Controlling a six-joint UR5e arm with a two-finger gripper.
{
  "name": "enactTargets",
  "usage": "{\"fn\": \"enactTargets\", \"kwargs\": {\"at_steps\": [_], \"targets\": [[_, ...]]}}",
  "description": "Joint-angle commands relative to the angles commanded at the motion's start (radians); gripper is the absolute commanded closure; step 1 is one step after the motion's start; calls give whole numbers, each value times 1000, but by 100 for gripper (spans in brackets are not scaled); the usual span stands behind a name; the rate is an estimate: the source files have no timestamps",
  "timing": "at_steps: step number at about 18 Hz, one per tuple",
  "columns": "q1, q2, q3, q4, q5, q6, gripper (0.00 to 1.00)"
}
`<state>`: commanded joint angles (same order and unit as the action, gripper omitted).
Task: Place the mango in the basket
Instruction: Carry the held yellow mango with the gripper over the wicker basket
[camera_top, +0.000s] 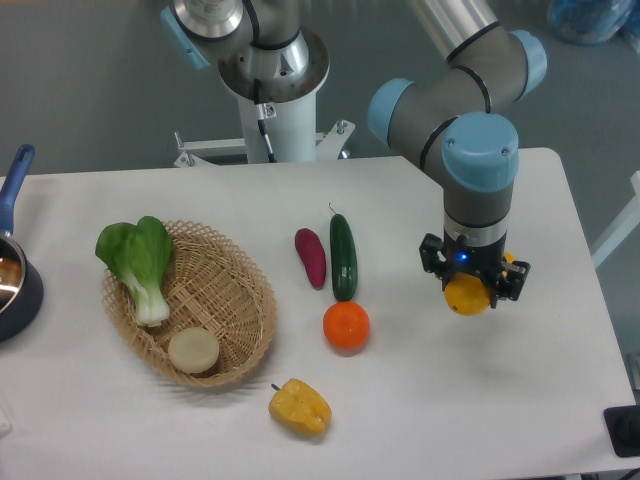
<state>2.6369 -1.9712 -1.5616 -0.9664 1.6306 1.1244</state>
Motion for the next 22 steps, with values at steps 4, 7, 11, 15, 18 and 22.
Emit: {"fn": "enactTargets", "kwargs": {"at_steps": [4, 7, 11, 15, 18, 22], "targets": [[0, 0, 2, 0, 0, -5, 45], [-3, -5, 8, -2, 6, -38, 45], [-5, -5, -2, 0, 31, -37, 46], [-14, -3, -6, 8, 21, -80, 46], [-54, 3, -14, 8, 18, -98, 46], [-171, 20, -49, 12, 24, -202, 46]]}}
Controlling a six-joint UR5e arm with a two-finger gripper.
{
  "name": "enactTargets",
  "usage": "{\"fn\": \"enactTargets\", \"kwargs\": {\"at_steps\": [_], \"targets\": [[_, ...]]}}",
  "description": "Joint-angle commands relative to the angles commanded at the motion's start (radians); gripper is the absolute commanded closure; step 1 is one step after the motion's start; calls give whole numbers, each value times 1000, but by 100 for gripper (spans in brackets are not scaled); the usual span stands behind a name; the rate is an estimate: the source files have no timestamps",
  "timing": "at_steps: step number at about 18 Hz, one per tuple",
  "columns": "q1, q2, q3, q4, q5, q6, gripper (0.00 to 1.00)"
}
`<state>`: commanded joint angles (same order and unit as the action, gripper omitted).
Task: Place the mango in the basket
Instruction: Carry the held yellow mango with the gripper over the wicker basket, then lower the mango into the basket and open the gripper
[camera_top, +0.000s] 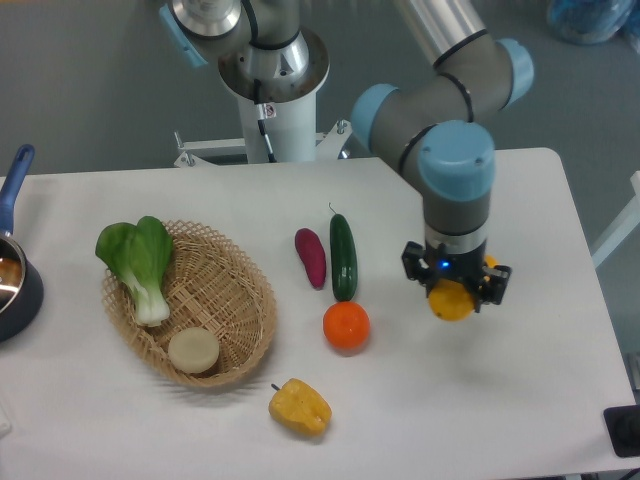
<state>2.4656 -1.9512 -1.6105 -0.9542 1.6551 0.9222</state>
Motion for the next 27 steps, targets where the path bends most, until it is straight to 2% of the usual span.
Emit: {"fn": "enactTargets", "kwargs": {"at_steps": [6, 9, 10, 11, 12, 14, 15, 16, 17, 21, 24, 25, 27], "targets": [[-200, -2, -20, 21, 5, -74, 46], [-310, 2, -63, 32, 5, -86, 45], [-319, 2, -78, 49, 3, -80, 45], [-326, 0, -97, 95, 2, -80, 43], [-336, 3, -107, 106, 3, -82, 43], [-365, 31, -121, 107, 0, -92, 42], [-373, 49, -126, 107, 0, -94, 39], [-381, 63, -135, 106, -6, -91, 30], [-393, 67, -150, 107, -6, -92, 29], [-415, 90, -268, 115, 3, -79, 28], [-413, 106, -287, 117, 3, -80, 27], [-413, 106, -282, 117, 3, -85, 21], [-415, 101, -278, 118, 3, -115, 0]]}}
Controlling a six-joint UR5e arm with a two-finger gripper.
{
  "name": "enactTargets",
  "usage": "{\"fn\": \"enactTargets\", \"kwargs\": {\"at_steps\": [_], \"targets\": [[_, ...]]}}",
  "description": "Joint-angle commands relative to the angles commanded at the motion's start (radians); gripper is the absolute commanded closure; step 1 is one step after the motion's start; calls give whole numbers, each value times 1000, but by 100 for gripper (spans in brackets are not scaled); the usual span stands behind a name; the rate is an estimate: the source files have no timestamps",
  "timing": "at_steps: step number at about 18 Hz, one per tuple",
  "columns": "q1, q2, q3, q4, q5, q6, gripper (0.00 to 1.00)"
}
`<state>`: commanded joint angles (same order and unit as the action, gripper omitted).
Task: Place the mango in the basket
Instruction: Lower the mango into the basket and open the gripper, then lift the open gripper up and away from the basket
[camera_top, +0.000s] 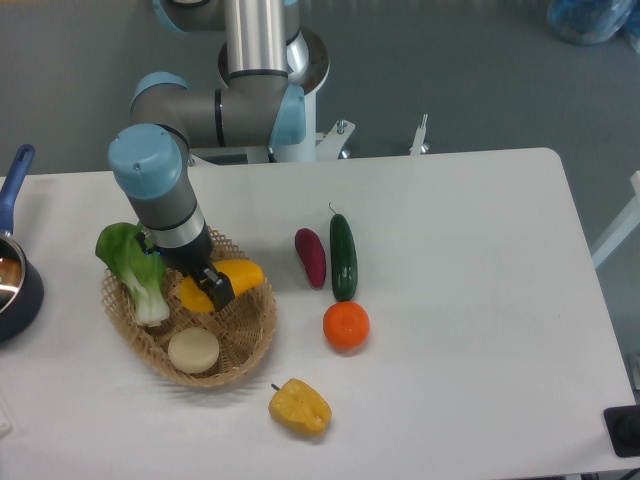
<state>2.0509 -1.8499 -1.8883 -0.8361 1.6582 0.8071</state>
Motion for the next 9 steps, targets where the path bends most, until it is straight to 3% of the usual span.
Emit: {"fn": "enactTargets", "kwargs": {"at_steps": [7, 9], "targets": [[3, 3, 29, 20, 3, -51, 0], [49, 23, 61, 25, 8, -48, 0]]}}
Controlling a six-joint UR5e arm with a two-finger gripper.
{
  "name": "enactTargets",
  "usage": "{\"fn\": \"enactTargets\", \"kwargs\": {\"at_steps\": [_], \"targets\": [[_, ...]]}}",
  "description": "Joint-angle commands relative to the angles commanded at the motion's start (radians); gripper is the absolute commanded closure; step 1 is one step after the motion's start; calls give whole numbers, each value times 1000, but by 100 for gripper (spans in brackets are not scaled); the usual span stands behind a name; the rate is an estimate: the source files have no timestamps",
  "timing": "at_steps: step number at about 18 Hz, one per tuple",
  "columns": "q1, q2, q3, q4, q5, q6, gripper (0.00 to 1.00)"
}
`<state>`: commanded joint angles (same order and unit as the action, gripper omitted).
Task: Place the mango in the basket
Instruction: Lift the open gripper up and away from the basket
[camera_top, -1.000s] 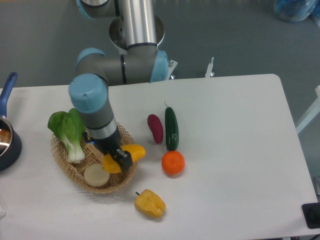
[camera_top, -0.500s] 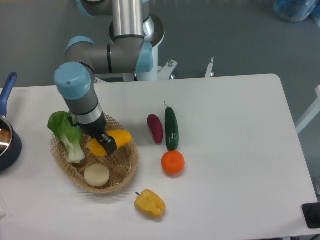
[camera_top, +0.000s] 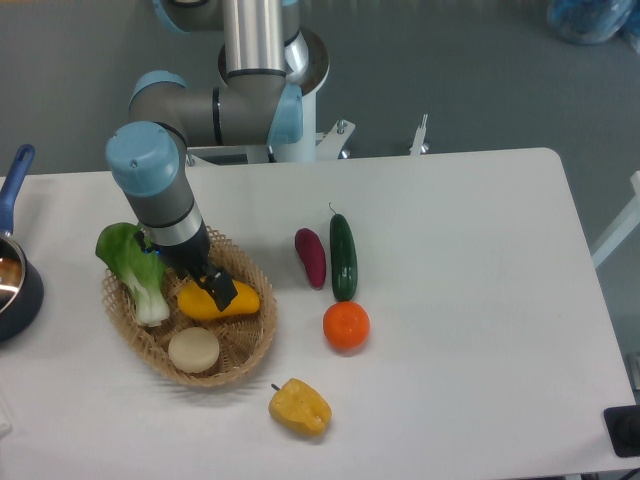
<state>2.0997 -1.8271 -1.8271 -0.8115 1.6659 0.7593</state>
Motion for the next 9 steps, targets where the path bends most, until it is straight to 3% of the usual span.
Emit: {"fn": "enactTargets", "kwargs": {"at_steps": [5, 9], "targets": [[126, 9, 109, -2, 20, 11, 0], [227, 11, 118, 0, 18, 115, 0]]}}
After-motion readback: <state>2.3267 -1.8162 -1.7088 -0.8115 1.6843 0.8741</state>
